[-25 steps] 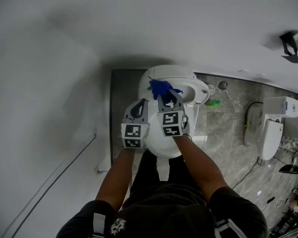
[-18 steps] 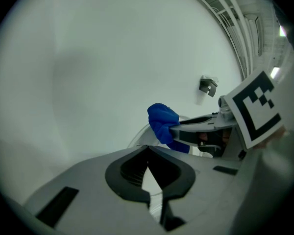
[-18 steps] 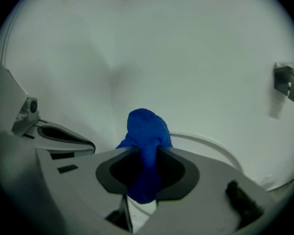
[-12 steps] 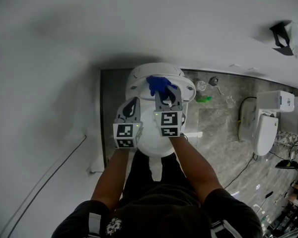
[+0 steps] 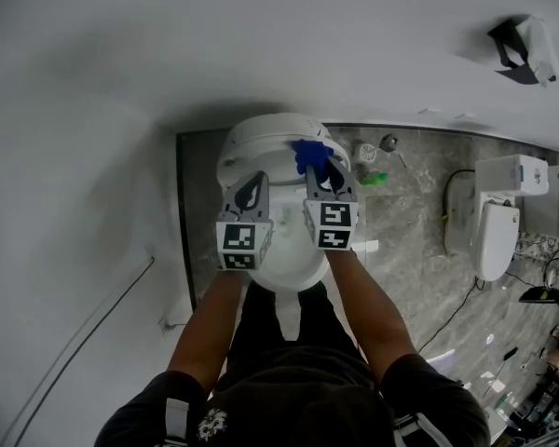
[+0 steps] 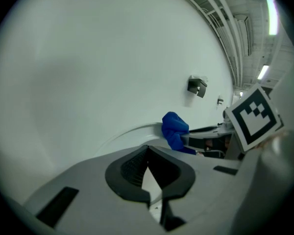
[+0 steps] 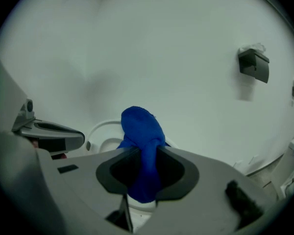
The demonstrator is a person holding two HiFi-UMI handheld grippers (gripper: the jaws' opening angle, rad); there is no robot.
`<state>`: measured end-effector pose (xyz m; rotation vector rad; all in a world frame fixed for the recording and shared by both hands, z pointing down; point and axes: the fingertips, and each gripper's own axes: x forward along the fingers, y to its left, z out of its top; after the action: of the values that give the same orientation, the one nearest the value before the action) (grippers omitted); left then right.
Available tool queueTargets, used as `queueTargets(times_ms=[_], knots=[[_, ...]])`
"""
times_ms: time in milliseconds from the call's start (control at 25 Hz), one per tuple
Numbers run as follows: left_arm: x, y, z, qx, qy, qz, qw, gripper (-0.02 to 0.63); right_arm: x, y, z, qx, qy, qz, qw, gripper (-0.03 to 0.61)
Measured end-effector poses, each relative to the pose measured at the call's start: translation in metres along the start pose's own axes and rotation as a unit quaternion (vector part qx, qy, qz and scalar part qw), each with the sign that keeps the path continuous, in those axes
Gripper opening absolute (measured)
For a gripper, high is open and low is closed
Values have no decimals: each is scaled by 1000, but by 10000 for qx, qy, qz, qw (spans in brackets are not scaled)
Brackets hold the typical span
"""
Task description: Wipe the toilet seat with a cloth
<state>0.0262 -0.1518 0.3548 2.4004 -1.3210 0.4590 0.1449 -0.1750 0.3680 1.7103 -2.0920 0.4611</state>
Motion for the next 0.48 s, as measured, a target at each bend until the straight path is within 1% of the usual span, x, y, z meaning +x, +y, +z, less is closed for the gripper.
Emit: queueTargets(times_ms=[80, 200, 320, 480], knots=[[7, -10, 0, 74, 29, -81, 9999, 9, 0, -13, -12, 62, 68, -90, 9999, 97], [14, -23, -3, 92, 39, -131, 9999, 9, 1, -24, -30, 55, 204, -54, 9998, 94], [18, -32, -19, -7, 173, -138, 9998, 9, 4, -25, -49, 22, 306, 15, 9995, 93], [21, -37, -52, -55, 375, -235, 9990, 9, 6, -26, -80, 299, 474, -97, 9984, 92]])
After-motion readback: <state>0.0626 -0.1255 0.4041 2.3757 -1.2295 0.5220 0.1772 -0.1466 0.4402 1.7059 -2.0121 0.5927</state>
